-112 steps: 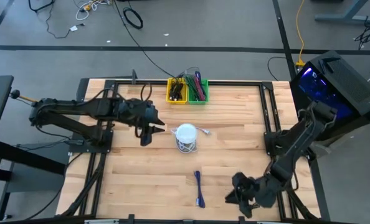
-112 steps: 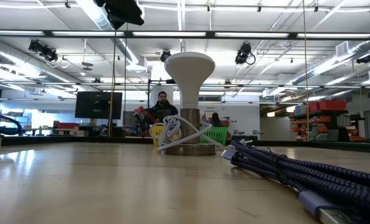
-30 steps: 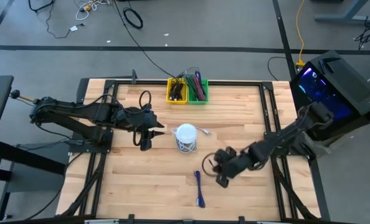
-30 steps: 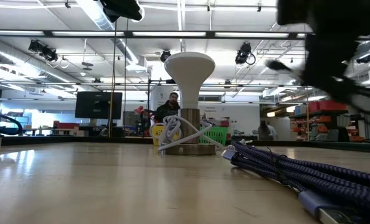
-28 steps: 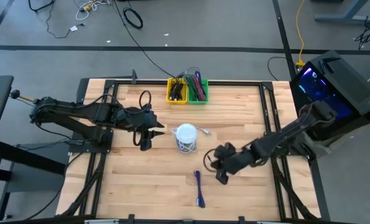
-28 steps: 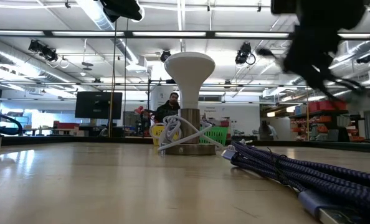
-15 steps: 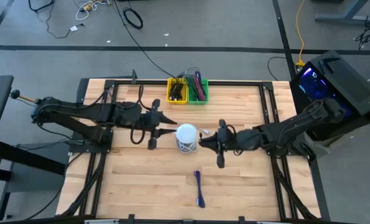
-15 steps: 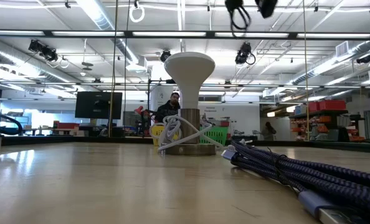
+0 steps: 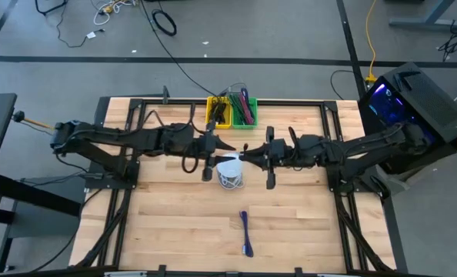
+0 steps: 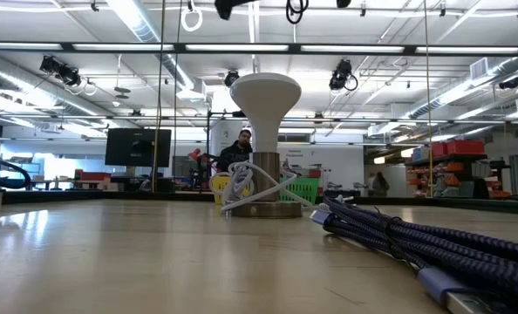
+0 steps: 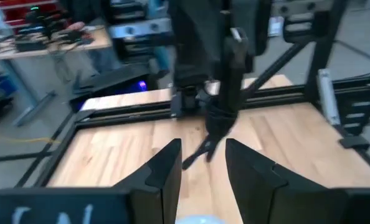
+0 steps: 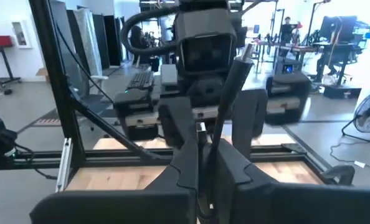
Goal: Pick & Place USB Port
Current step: Put the black charger cable into the yellow bin
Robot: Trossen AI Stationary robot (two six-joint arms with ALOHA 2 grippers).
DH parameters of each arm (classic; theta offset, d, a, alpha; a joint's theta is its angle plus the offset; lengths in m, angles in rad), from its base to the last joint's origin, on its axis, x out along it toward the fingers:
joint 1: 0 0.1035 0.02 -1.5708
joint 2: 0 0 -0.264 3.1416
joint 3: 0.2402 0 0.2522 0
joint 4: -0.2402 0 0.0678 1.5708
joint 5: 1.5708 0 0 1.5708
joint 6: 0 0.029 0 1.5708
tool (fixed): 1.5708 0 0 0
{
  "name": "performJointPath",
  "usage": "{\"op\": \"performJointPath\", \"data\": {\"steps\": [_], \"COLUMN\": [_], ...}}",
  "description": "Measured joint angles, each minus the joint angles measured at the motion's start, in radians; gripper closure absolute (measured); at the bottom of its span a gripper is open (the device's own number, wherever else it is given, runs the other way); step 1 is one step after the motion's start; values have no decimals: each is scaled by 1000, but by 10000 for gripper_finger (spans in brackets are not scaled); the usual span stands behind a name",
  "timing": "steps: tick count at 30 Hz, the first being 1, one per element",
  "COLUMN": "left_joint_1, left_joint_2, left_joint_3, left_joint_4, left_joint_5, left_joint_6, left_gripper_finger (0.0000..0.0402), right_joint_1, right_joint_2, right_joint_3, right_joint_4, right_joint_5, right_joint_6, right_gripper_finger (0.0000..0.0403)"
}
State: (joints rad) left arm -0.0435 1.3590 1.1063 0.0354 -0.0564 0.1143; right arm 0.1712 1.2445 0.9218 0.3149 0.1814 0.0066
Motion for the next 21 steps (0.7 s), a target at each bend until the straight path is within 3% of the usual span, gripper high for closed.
{"op": "performJointPath", "data": {"steps": [5,17,21], "left_joint_1": [21,69,83], "left_joint_2": [38,86,100], "left_joint_3": [-1,-1,0], "left_joint_4": [95,229,253], "left_joint_5": [100,126,144], "left_joint_6": [10,3,-21], "left_gripper_finger": [273,274,302], "right_joint_1": [-42,-94,-102], "right_joint_2": [-3,-7,-5], "right_joint_3": [0,0,0], "right_joint_4": [1,45,49], "right_joint_5": [-51,-123,-122], "right_joint_6": [0,-17,-18], "right_gripper_finger": [388,388,388]}}
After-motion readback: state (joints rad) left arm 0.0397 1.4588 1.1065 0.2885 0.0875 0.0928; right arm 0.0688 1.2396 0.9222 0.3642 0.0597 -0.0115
